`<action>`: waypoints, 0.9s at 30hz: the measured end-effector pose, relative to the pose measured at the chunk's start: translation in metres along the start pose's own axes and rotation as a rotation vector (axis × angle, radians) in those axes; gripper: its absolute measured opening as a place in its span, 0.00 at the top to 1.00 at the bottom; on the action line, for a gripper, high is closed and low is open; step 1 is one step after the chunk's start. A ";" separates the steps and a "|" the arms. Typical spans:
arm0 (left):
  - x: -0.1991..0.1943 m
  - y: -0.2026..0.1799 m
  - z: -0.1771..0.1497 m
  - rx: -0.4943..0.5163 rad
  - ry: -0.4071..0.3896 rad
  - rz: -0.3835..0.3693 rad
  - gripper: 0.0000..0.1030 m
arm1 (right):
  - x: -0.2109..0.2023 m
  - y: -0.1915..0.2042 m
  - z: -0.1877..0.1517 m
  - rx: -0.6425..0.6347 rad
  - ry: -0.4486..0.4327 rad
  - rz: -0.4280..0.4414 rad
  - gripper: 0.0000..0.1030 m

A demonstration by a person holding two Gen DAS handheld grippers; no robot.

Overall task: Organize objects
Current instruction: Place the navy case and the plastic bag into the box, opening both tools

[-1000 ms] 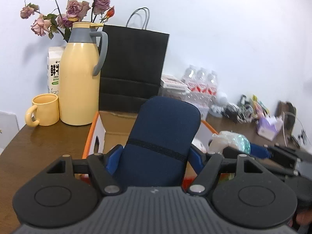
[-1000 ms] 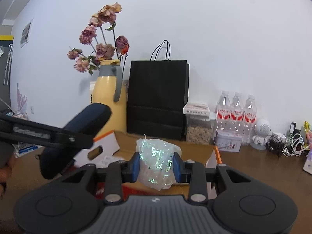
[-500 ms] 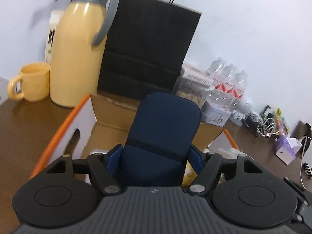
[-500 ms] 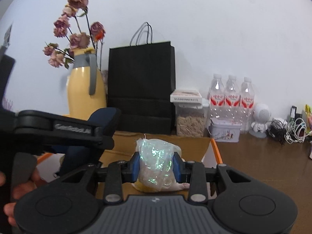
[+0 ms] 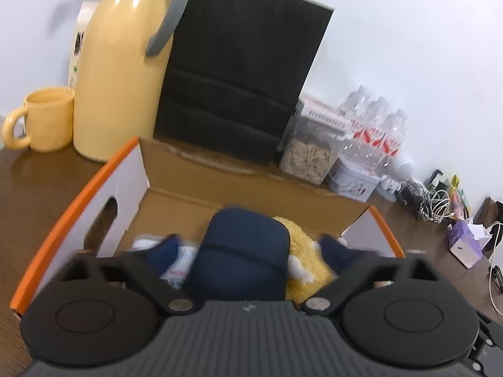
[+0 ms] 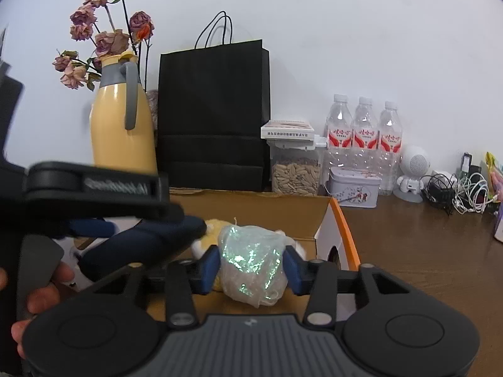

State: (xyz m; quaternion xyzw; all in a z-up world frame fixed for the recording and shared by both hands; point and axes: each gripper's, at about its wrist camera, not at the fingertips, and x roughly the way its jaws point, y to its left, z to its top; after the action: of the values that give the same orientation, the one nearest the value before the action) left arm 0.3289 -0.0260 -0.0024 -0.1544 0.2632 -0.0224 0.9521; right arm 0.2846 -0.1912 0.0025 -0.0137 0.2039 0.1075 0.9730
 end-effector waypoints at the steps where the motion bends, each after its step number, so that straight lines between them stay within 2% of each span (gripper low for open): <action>1: -0.004 -0.002 -0.001 0.020 -0.022 0.002 0.00 | 0.000 -0.001 -0.001 0.003 0.005 -0.001 0.46; 3: -0.008 -0.006 -0.002 0.054 -0.035 0.006 0.00 | 0.001 -0.003 -0.001 0.011 0.010 -0.001 0.08; 5: -0.009 -0.008 -0.003 0.072 -0.031 0.014 0.00 | -0.001 -0.004 -0.002 0.019 0.008 0.005 0.00; 15: -0.017 -0.005 -0.003 0.091 -0.032 0.042 0.00 | -0.010 -0.004 0.001 0.022 -0.018 0.005 0.00; 27: -0.070 -0.004 -0.005 0.141 -0.114 0.038 0.00 | -0.040 -0.001 0.007 -0.004 -0.082 0.010 0.00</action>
State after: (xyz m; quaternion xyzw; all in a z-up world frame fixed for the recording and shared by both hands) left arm 0.2663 -0.0223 0.0289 -0.0827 0.2091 -0.0140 0.9743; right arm 0.2518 -0.1996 0.0252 -0.0100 0.1637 0.1133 0.9799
